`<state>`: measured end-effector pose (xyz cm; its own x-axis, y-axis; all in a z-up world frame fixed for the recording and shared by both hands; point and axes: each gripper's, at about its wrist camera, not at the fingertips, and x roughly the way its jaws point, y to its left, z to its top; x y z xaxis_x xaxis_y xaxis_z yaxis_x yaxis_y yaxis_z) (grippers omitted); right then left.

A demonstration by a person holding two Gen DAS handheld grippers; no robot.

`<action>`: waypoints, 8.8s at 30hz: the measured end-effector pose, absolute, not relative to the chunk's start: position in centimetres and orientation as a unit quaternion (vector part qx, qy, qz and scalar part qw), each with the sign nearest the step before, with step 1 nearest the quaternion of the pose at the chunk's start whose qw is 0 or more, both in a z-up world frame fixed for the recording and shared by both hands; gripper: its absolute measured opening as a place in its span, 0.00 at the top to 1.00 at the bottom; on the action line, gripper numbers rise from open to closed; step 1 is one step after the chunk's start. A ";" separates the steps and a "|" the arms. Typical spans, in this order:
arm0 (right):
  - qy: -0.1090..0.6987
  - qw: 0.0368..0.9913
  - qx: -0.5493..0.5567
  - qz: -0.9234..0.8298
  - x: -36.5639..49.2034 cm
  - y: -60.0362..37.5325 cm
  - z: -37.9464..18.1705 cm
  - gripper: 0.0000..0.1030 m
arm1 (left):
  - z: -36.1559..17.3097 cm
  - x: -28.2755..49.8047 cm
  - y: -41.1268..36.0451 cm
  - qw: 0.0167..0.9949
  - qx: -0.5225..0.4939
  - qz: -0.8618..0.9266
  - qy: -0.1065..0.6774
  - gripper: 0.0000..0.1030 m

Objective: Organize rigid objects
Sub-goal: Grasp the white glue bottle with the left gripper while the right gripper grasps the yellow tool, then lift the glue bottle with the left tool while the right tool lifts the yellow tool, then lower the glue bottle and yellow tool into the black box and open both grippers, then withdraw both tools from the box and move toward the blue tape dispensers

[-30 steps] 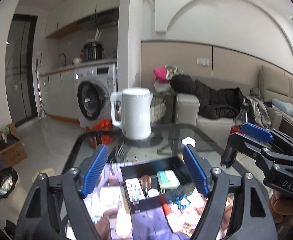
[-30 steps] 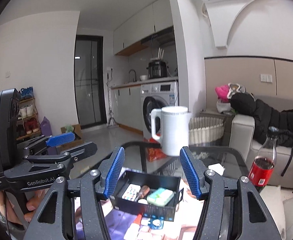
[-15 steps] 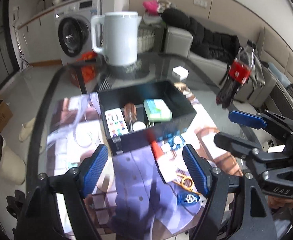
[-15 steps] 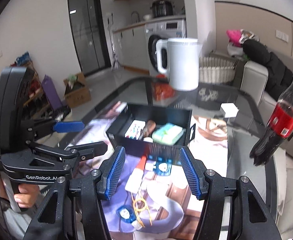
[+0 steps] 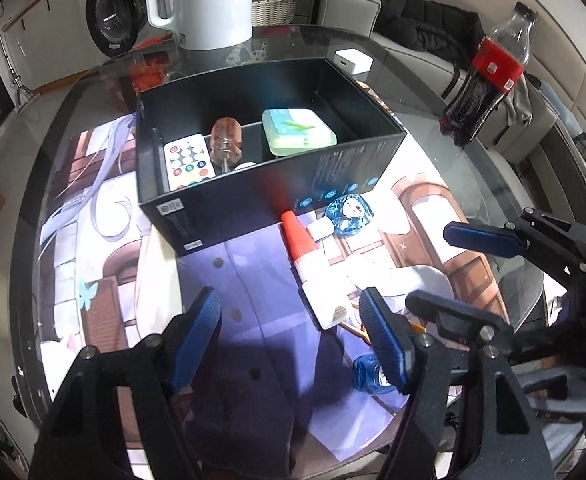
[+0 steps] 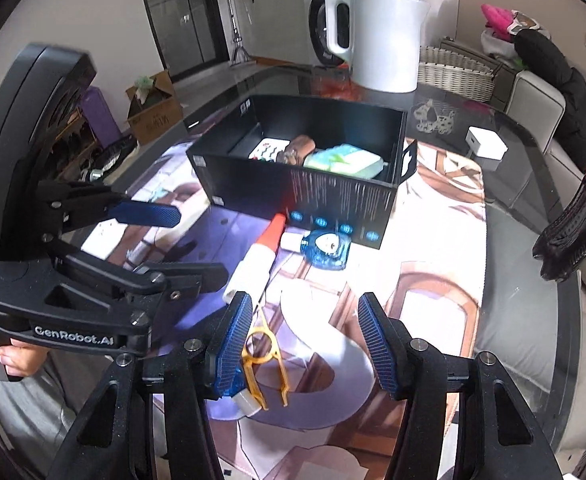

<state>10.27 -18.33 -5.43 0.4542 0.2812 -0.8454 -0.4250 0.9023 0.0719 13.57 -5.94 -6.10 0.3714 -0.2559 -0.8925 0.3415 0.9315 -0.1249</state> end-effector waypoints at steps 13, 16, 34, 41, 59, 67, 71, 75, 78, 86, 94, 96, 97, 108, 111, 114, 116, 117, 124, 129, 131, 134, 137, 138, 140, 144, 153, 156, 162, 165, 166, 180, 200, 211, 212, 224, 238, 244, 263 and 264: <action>0.505 0.830 -0.079 0.226 10.1 -17.9 -7.2 0.45 | -8.5 15.0 -7.8 0.802 0.039 -0.191 0.564 0.62; 0.510 0.825 -0.079 0.230 10.2 -17.5 -7.7 0.45 | -8.7 15.1 -8.0 0.797 0.038 -0.193 0.571 0.71; 0.522 0.811 -0.113 0.239 9.9 -15.0 -9.6 0.53 | -9.2 12.5 -3.4 0.793 0.029 -0.190 0.578 0.81; 0.513 0.820 -0.116 0.226 10.7 -15.0 -9.4 0.75 | -9.2 12.3 -3.5 0.793 0.036 -0.189 0.578 0.81; 0.520 0.813 -0.125 0.229 10.2 -15.5 -9.5 0.74 | -9.5 13.7 -5.4 0.802 0.051 -0.177 0.568 0.78; 0.502 0.824 -0.119 0.233 9.9 -15.9 -8.4 0.75 | -9.0 13.6 -5.5 0.809 0.050 -0.178 0.558 0.82; 0.494 0.830 -0.112 0.232 9.9 -16.0 -7.8 0.75 | -8.5 13.3 -5.4 0.813 0.052 -0.182 0.550 0.84; 0.496 0.829 -0.108 0.235 10.1 -15.8 -7.7 0.75 | -9.1 13.5 -5.5 0.807 0.058 -0.186 0.557 0.84; 0.500 0.826 -0.109 0.238 10.1 -15.7 -8.0 0.75 | -9.7 13.7 -5.7 0.806 0.063 -0.180 0.560 0.82; 0.495 0.829 -0.106 0.239 9.9 -15.8 -7.9 0.75 | -8.8 13.3 -6.3 0.814 0.058 -0.187 0.547 0.84; 0.472 0.844 -0.097 0.237 9.7 -16.3 -6.6 0.75 | -6.4 12.7 -5.8 0.836 0.053 -0.190 0.512 0.84; 0.460 0.850 -0.092 0.240 9.6 -16.4 -6.0 0.75 | -5.9 12.2 -5.9 0.843 0.060 -0.189 0.499 0.84; 0.453 0.854 -0.092 0.240 9.5 -16.4 -5.7 0.75 | -5.6 11.9 -6.0 0.847 0.062 -0.190 0.493 0.84; 0.310 0.921 -0.065 0.228 7.8 -17.6 -0.6 0.75 | 0.4 9.4 -4.3 0.921 0.064 -0.171 0.345 0.84; 0.238 0.945 -0.065 0.216 6.1 -18.0 1.7 0.75 | 2.2 8.3 -3.7 0.941 0.054 -0.164 0.291 0.84; 0.175 0.962 -0.060 0.202 4.6 -18.5 3.4 0.75 | 3.6 7.2 -3.1 0.956 0.046 -0.156 0.245 0.84; 0.138 0.969 -0.056 0.199 3.5 -18.6 4.2 0.75 | 4.4 6.3 -2.7 0.965 0.045 -0.149 0.213 0.84; 0.122 0.971 -0.056 0.196 3.0 -18.7 4.5 0.75 | 4.9 5.7 -2.5 0.970 0.045 -0.146 0.191 0.84; 0.085 0.977 -0.056 0.186 1.8 -18.3 5.7 0.75 | 5.9 4.7 -1.9 0.977 0.038 -0.145 0.152 0.84; 0.093 0.977 -0.039 0.185 2.2 -18.6 6.2 0.75 | 5.5 5.7 -2.0 0.974 0.033 -0.145 0.171 0.84; 0.095 0.978 -0.033 0.185 2.9 -18.6 6.5 0.75 | 5.6 6.3 -2.1 0.973 0.023 -0.147 0.176 0.84; 0.095 0.977 -0.026 0.187 4.1 -18.4 7.0 0.75 | 6.2 7.4 -2.2 0.974 0.015 -0.145 0.175 0.84; 0.091 0.978 -0.026 0.186 6.0 -18.0 7.4 0.75 | 6.6 8.7 -2.2 0.977 0.007 -0.136 0.167 0.84; 0.089 0.979 -0.024 0.184 6.6 -18.0 7.6 0.75 | 6.8 9.3 -2.1 0.977 0.004 -0.132 0.165 0.84; 0.090 0.980 -0.017 0.180 7.9 -18.0 7.8 0.75 | 6.9 10.4 -2.0 0.978 0.000 -0.129 0.162 0.84; 0.097 0.980 -0.005 0.175 10.6 -17.8 8.2 0.75 | 7.0 12.6 -2.2 0.978 -0.004 -0.126 0.166 0.84; 0.114 0.980 -0.007 0.161 14.9 -16.7 7.4 0.75 | 6.1 15.8 -2.6 0.976 -0.017 -0.116 0.184 0.84; 0.129 0.979 -0.008 0.158 15.8 -16.7 6.9 0.75 | 5.6 16.8 -2.6 0.970 -0.018 -0.121 0.210 0.84; 0.207 0.967 -0.019 0.144 18.6 -16.2 5.5 0.75 | 3.7 19.6 -2.7 0.940 -0.032 -0.125 0.314 0.84; 0.267 0.952 -0.013 0.148 20.2 -16.1 4.1 0.75 | 2.3 20.5 -3.1 0.927 -0.026 -0.123 0.353 0.84; 0.290 0.945 -0.013 0.151 20.8 -16.0 3.4 0.75 | 1.8 20.7 -3.2 0.922 -0.023 -0.123 0.365 0.84; 0.452 0.877 -0.018 0.164 23.7 -15.3 -4.3 0.75 | -3.4 22.4 -4.9 0.861 0.011 -0.127 0.492 0.84; 0.487 0.859 -0.006 0.157 24.0 -15.6 -5.9 0.75 | -5.2 22.5 -5.0 0.843 0.019 -0.127 0.522 0.84; 0.490 0.858 -0.003 0.155 24.0 -15.7 -5.9 0.75 | -5.3 22.7 -4.7 0.845 0.008 -0.127 0.520 0.78; 0.489 0.858 -0.002 0.155 23.9 -15.8 -5.8 0.75 | -5.3 22.7 -4.7 0.845 0.008 -0.128 0.519 0.77; 0.464 0.873 0.010 0.148 23.1 -16.6 -4.0 0.71 | -4.0 21.9 -4.8 0.862 0.017 -0.127 0.490 0.67; 0.335 0.930 0.022 0.153 18.9 -17.6 1.8 0.70 | 0.8 18.8 -4.3 0.913 0.009 -0.145 0.382 0.58; 0.276 0.948 0.027 0.157 16.3 -17.7 4.3 0.70 | 3.5 16.5 -4.2 0.939 0.012 -0.146 0.312 0.57; 0.180 0.968 0.036 0.172 7.6 -20.3 9.9 0.66 | 6.5 9.6 -4.2 0.955 0.026 -0.197 0.222 0.52; 0.184 0.967 0.032 0.173 7.3 -20.3 9.8 0.65 | 6.4 9.3 -4.4 0.954 0.034 -0.202 0.221 0.52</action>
<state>7.34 -20.28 9.83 0.8722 0.3470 -0.3447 -0.3237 0.9378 0.1251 9.27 -4.39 6.42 0.8208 -0.3694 -0.4357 0.3993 0.9165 -0.0249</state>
